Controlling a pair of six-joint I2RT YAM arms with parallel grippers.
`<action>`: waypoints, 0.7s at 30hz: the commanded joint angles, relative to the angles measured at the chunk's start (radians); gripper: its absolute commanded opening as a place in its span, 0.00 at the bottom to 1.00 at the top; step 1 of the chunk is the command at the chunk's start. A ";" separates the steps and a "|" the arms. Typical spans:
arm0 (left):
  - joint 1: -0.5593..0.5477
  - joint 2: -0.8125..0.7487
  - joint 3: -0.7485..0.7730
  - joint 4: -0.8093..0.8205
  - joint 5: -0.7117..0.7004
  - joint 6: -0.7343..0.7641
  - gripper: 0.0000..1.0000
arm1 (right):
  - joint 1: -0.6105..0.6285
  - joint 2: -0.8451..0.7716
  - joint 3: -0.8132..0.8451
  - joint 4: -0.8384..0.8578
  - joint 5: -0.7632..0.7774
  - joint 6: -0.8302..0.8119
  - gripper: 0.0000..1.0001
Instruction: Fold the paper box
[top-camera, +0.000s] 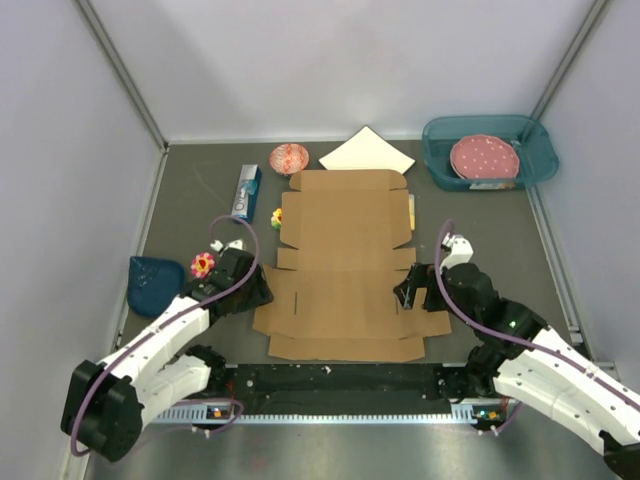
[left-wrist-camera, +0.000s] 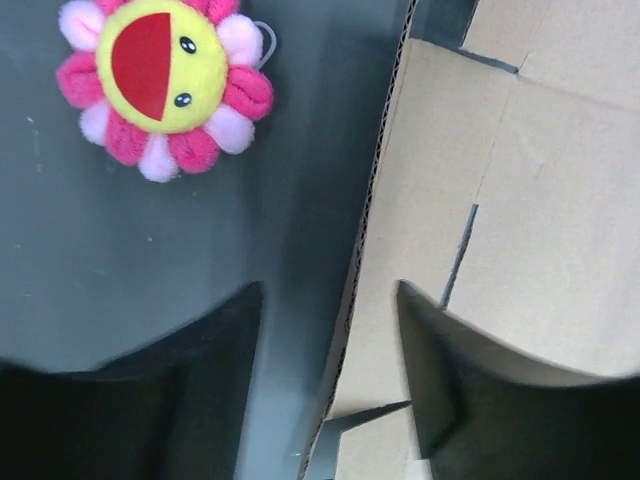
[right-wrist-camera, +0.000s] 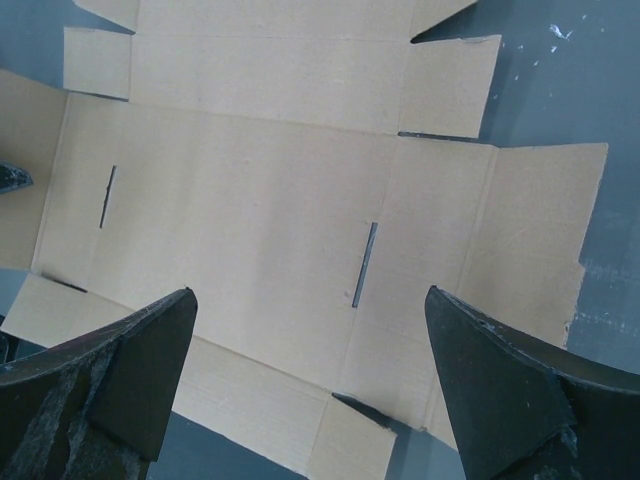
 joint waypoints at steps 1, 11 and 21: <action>-0.003 0.004 -0.012 0.086 0.067 0.040 0.49 | -0.002 0.007 0.049 0.016 -0.010 0.005 0.98; -0.004 -0.036 0.222 0.075 0.219 0.204 0.00 | -0.004 0.002 0.156 -0.002 -0.051 0.005 0.97; -0.006 -0.005 0.554 0.212 0.561 0.402 0.00 | -0.002 0.002 0.486 -0.132 -0.116 -0.069 0.96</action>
